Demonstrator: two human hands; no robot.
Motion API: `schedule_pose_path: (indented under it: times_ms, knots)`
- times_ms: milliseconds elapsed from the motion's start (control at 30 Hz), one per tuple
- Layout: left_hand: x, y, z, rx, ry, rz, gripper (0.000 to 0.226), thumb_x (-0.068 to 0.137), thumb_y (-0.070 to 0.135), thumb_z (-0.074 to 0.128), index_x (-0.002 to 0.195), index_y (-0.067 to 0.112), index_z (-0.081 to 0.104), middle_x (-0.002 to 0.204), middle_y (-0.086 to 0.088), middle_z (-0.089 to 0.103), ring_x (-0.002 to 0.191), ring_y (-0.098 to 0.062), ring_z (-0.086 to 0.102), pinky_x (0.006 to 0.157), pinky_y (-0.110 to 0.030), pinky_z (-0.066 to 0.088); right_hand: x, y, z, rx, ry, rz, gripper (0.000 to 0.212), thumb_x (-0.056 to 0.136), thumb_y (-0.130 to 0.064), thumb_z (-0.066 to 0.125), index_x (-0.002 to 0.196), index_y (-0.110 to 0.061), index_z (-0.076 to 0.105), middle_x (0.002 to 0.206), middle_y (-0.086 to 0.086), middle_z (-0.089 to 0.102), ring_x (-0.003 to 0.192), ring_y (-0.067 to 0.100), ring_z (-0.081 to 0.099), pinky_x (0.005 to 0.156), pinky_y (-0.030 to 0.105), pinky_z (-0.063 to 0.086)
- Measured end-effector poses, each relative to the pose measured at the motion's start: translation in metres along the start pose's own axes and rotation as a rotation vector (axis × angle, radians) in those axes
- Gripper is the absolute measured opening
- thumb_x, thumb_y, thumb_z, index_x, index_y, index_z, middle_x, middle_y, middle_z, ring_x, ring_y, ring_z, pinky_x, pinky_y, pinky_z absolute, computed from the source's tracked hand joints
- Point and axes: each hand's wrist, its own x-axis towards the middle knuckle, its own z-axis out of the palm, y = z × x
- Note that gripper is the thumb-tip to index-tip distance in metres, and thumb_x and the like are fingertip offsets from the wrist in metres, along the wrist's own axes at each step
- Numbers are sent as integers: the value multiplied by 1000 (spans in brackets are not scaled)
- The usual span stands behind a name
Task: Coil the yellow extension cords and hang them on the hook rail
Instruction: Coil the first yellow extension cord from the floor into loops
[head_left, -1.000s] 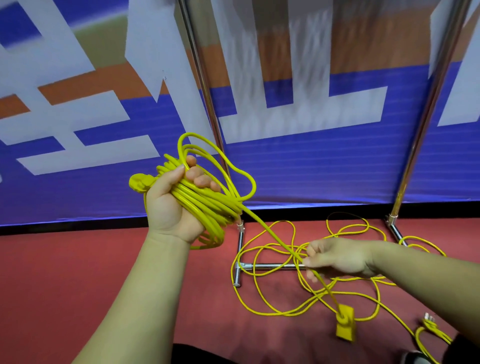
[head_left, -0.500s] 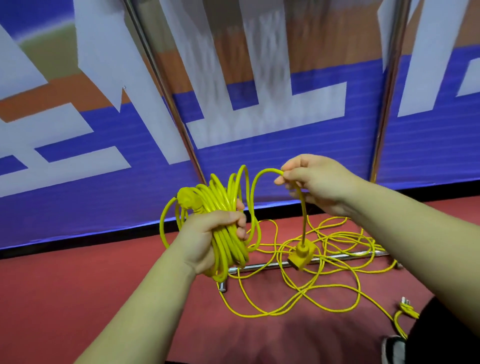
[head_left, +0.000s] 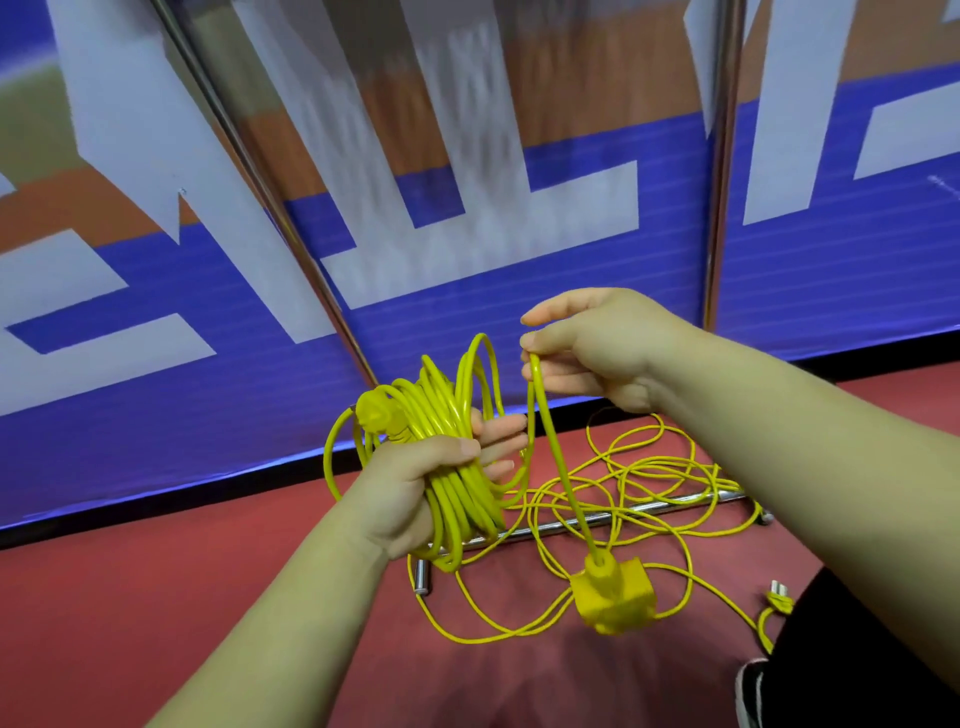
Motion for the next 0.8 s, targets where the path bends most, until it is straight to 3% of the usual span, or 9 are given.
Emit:
schedule_pose_path:
  times_ms: [100, 233, 333, 400, 500, 633, 733, 800]
  knots:
    - [6, -3, 6, -28, -30, -2, 37, 50, 10, 90, 84, 11, 77, 127, -28, 64, 120, -40, 63, 100, -46, 53, 1, -2, 1, 182, 53, 35, 15, 89, 1, 69, 96, -12, 64, 70, 5, 72, 64, 19, 74, 51, 27, 58]
    - [11, -7, 14, -81, -131, -55, 37, 54, 12, 92, 87, 11, 75, 132, -30, 61, 124, -43, 59, 98, -53, 53, 3, -3, 4, 379, 70, 47, 12, 91, 4, 65, 93, -8, 61, 80, 11, 68, 63, 18, 72, 51, 26, 59]
    - [15, -9, 18, -47, -134, -65, 40, 53, 16, 93, 88, 12, 75, 115, -26, 71, 110, -40, 69, 89, -56, 56, 5, -1, 4, 437, 80, 53, 11, 92, 5, 63, 91, -6, 59, 82, 14, 66, 57, 18, 72, 48, 25, 57]
    - [18, -9, 17, -45, -83, -74, 45, 48, 18, 95, 88, 12, 75, 96, -19, 73, 92, -36, 73, 86, -55, 55, 8, 1, -1, 428, 111, 47, 13, 91, 4, 65, 90, -6, 57, 87, 15, 66, 67, 20, 73, 51, 25, 59]
    - [21, -4, 12, -60, -51, -93, 53, 47, 20, 95, 93, 7, 71, 81, -13, 66, 74, -28, 68, 87, -47, 48, 13, 5, -13, 301, 153, 32, 20, 87, -2, 72, 93, -10, 54, 87, 11, 70, 73, 17, 74, 55, 24, 59]
    - [17, 8, -2, 14, -76, -86, 51, 52, 22, 92, 96, 5, 72, 75, -12, 61, 63, -24, 62, 77, -42, 53, 15, 12, -27, 11, 71, 48, 31, 82, -13, 80, 92, -16, 51, 79, 6, 74, 69, 14, 75, 59, 27, 59]
    - [8, 14, -12, 96, -182, -140, 50, 62, 21, 87, 105, 3, 71, 71, -13, 58, 58, -24, 58, 72, -41, 53, 15, 14, -35, -336, 76, -122, 36, 76, -13, 85, 86, -15, 51, 74, 9, 67, 63, 17, 68, 65, 35, 57]
    - [5, 14, -16, 135, -254, -200, 46, 68, 20, 83, 107, 1, 68, 71, -13, 58, 56, -24, 58, 70, -40, 52, 10, 9, -38, -430, 35, -242, 43, 69, -19, 90, 92, -18, 53, 89, 5, 67, 75, 17, 65, 68, 34, 53]
